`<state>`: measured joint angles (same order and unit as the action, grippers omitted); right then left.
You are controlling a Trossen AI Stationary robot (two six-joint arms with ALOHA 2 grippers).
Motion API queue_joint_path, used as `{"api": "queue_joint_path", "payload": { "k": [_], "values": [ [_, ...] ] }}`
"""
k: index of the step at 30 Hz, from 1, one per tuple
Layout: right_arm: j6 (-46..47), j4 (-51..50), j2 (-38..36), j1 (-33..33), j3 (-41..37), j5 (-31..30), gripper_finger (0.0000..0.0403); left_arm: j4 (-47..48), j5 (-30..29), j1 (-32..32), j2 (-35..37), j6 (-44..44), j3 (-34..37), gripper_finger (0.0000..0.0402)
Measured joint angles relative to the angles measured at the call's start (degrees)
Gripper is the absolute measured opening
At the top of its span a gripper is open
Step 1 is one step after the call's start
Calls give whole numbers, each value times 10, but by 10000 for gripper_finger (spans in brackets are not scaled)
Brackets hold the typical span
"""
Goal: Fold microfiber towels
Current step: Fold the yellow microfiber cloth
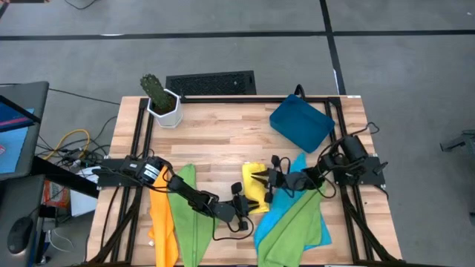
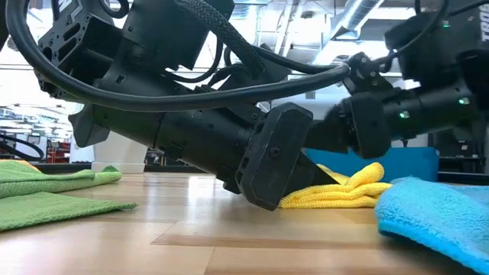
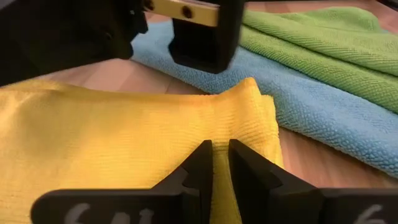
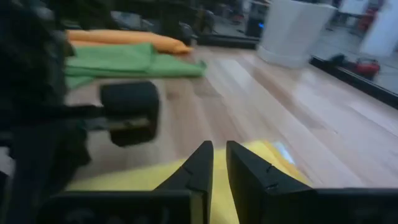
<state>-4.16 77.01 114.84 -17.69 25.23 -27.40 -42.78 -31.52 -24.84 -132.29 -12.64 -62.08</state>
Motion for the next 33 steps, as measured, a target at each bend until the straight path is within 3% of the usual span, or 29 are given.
{"api": "queue_joint_path", "payload": {
  "k": [4,11,17,22,27,29,33],
  "values": [
    [-9,-35,1,22,40,64,70,0,3,4,0,0,0,47],
    [47,-126,28,60,37,76,67,-2,6,6,0,1,1,47],
    [105,-8,105,60,16,74,47,8,5,5,13,29,1,47],
    [110,63,143,58,15,70,32,93,-7,0,73,98,5,47],
    [110,66,143,58,14,74,26,138,-84,-10,126,137,3,48],
    [106,70,143,59,14,76,27,117,-67,-7,120,142,4,48],
    [104,71,143,62,14,76,27,-13,34,5,69,138,2,48]
  ]
}}
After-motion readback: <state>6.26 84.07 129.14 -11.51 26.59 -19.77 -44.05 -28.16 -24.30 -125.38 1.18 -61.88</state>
